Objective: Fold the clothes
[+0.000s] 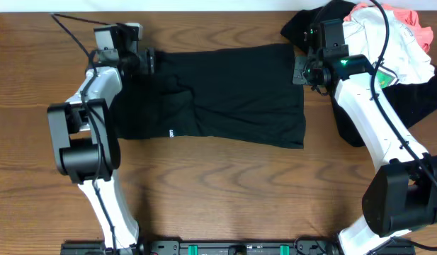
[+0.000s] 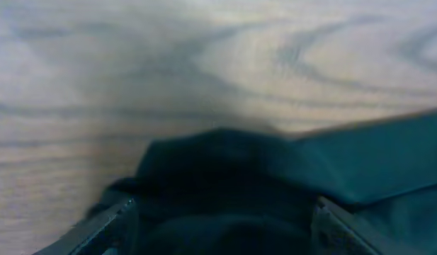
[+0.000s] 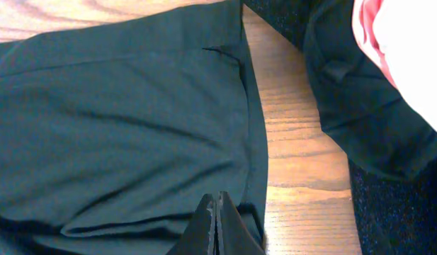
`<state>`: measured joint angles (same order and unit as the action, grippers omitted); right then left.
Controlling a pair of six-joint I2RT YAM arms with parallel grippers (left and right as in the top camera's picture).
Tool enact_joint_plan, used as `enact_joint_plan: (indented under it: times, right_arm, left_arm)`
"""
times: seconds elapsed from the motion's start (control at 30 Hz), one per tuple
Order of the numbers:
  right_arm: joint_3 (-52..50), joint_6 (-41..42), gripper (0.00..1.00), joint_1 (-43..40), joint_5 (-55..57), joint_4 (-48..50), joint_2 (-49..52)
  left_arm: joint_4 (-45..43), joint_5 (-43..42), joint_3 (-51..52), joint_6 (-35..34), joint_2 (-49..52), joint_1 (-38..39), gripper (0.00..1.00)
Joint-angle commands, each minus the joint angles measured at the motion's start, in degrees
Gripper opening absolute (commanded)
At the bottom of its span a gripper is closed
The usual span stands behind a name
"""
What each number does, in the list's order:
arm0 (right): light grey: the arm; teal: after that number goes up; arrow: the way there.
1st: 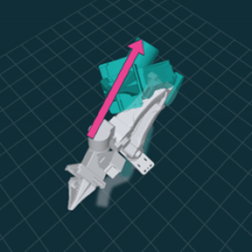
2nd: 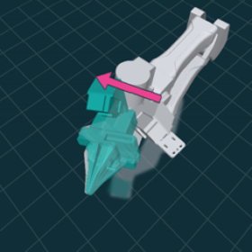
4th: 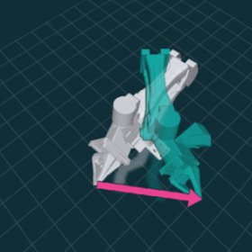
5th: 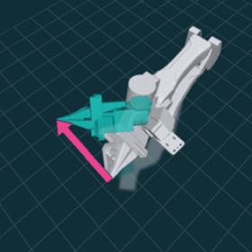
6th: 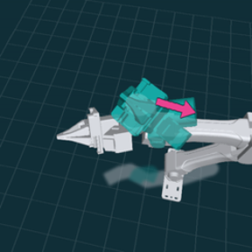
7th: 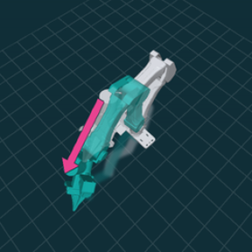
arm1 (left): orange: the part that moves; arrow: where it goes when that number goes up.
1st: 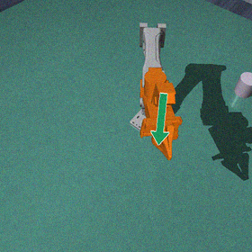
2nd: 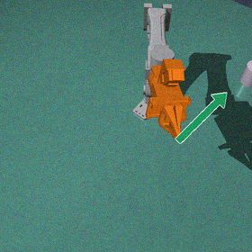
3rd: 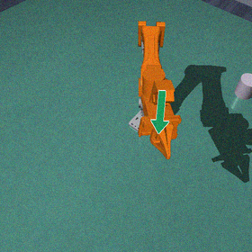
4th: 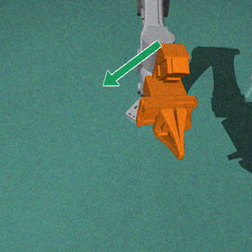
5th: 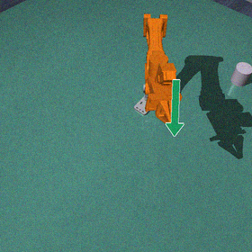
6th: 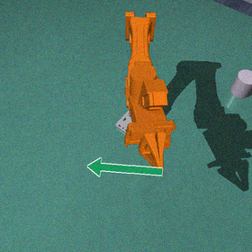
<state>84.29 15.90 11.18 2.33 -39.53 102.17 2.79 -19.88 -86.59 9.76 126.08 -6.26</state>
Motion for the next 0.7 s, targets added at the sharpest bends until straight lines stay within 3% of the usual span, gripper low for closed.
enact_joint_plan:
  times: [0.0,0.23,0.3,0.43,0.67]
  right_arm:
    - [0.2,0.0,0.01,0.9,0.2,0.1,-0.3]
    - [0.2,0.0,0.01,0.9,0.2,0.1,-0.3]
    - [0.2,0.0,0.01,0.9,0.2,0.1,-0.3]
    - [0.2,0.0,0.01,0.9,0.2,0.0,-0.3]
    - [0.2,-0.1,0.01,0.9,0.2,0.0,-0.3]
  left_arm:
    - [0.4,-1.8,-1.1,1.2,1.5,0.0,0.79]
    - [2.1,-1.8,-1.1,1.2,2.4,0.0,0.76]
    - [2.0,-1.8,-1.1,1.2,2.4,0.0,0.68]
    - [2.0,-1.8,-1.1,1.2,2.4,0.0,0.40]
    - [1.7,-1.8,-1.1,1.1,0.6,0.0,0.06]
